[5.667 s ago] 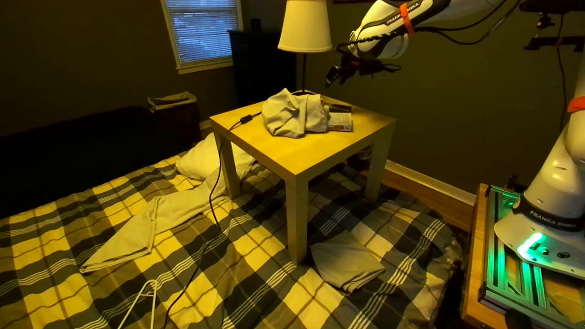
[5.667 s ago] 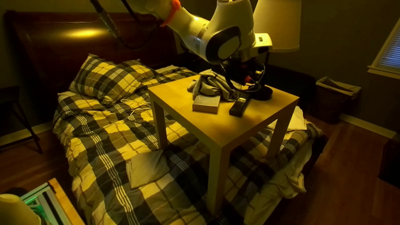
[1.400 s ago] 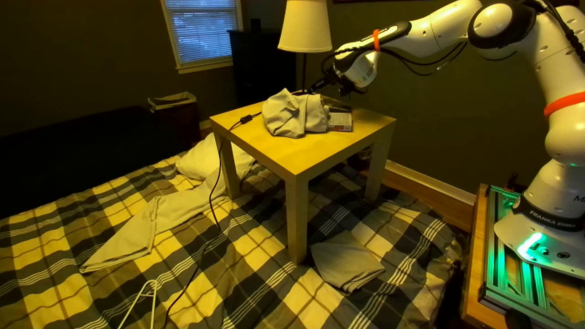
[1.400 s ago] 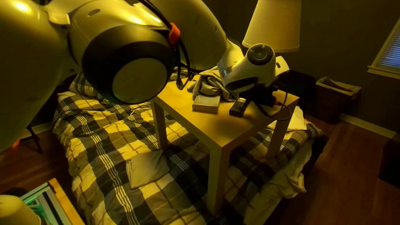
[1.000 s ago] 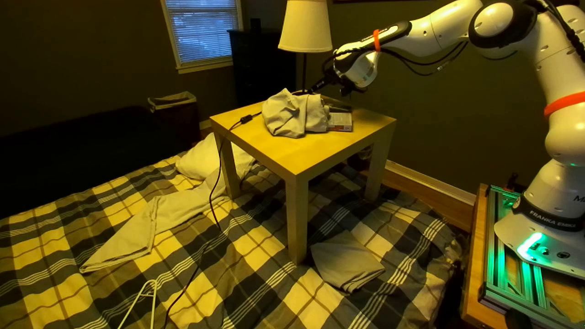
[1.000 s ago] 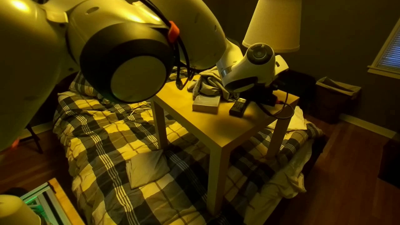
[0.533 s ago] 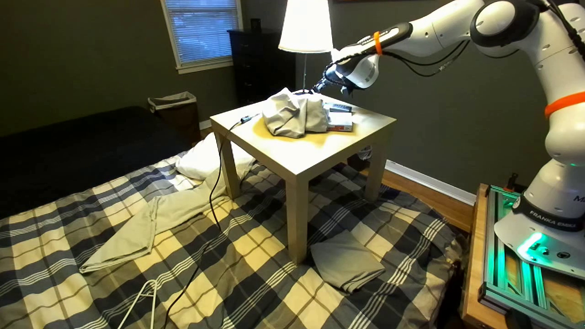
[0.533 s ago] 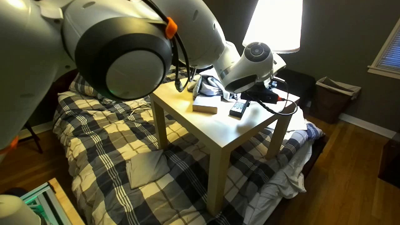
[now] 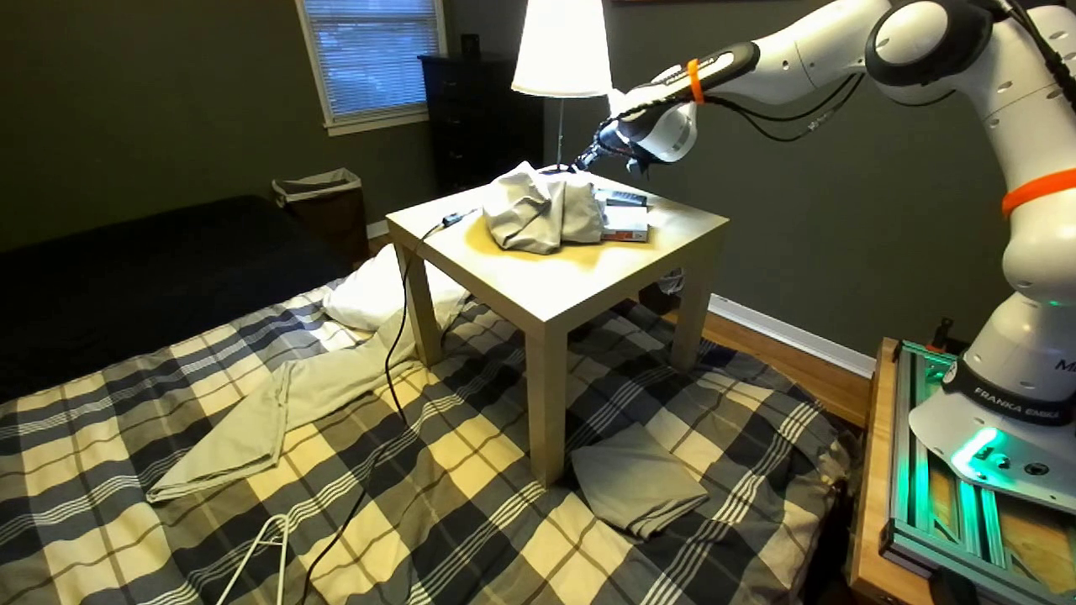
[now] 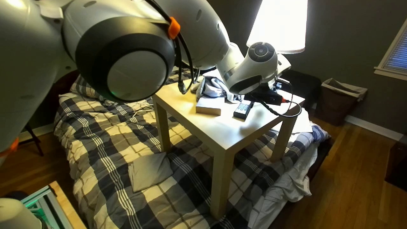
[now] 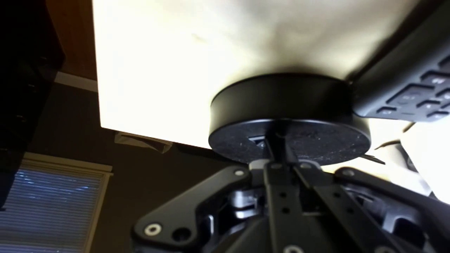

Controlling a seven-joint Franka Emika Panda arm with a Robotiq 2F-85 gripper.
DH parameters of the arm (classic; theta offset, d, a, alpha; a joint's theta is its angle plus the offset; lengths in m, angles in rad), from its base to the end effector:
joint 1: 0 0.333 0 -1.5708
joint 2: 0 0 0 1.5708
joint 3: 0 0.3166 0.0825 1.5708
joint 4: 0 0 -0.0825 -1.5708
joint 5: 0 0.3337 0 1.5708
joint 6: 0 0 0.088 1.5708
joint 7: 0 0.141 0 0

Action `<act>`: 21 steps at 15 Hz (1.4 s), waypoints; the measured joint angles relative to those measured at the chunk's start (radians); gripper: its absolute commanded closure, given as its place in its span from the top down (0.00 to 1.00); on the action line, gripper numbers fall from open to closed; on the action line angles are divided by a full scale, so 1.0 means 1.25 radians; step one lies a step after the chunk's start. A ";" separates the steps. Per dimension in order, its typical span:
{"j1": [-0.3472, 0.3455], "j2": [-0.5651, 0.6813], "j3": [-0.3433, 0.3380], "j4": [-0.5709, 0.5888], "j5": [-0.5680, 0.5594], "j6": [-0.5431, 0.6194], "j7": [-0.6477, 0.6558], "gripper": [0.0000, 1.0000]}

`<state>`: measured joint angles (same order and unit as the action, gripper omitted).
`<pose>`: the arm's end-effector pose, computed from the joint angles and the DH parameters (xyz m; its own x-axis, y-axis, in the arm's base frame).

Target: Turn on the lamp

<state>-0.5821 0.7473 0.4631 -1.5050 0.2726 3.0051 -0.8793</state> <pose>0.7199 -0.1955 0.3527 0.6163 0.2244 0.7549 0.1978 -0.9719 0.1274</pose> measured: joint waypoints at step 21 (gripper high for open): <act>-0.169 -0.345 0.101 -0.235 0.122 -0.372 0.086 0.99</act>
<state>-0.7940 0.3166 0.5893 -1.7990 0.4248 2.5398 -0.7721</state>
